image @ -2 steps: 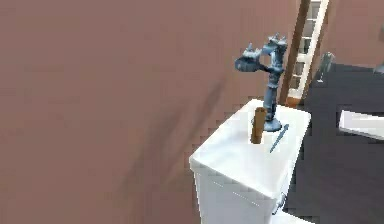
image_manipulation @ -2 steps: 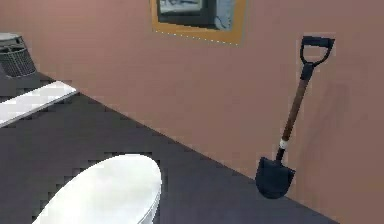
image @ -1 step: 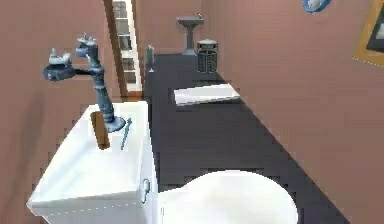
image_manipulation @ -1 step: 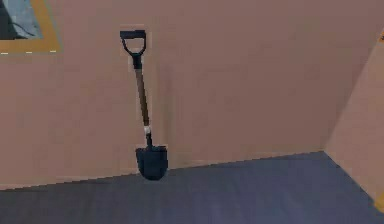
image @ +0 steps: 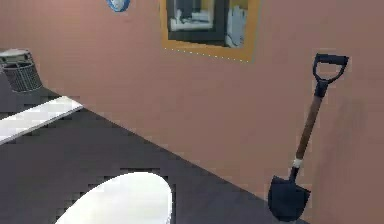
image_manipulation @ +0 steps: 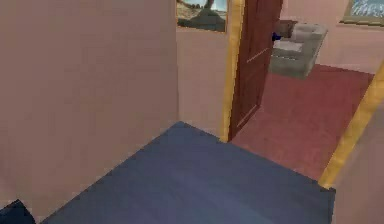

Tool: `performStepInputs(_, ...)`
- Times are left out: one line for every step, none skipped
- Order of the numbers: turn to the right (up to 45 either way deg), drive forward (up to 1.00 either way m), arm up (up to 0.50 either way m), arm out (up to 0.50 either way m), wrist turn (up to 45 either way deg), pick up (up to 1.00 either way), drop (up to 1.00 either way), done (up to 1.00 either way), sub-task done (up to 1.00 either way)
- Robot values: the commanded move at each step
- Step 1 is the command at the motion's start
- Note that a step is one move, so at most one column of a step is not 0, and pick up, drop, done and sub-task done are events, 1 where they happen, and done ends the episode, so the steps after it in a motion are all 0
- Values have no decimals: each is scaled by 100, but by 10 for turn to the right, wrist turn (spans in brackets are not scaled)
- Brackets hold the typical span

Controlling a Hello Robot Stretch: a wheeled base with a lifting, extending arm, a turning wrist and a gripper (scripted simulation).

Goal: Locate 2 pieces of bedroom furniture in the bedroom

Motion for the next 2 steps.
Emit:
performStepInputs(360, 0, 0, 0, 0, 0, 0, 0, 0)
performStepInputs(0, 5, 0, 0, 0, 0, 0, 0, 0)
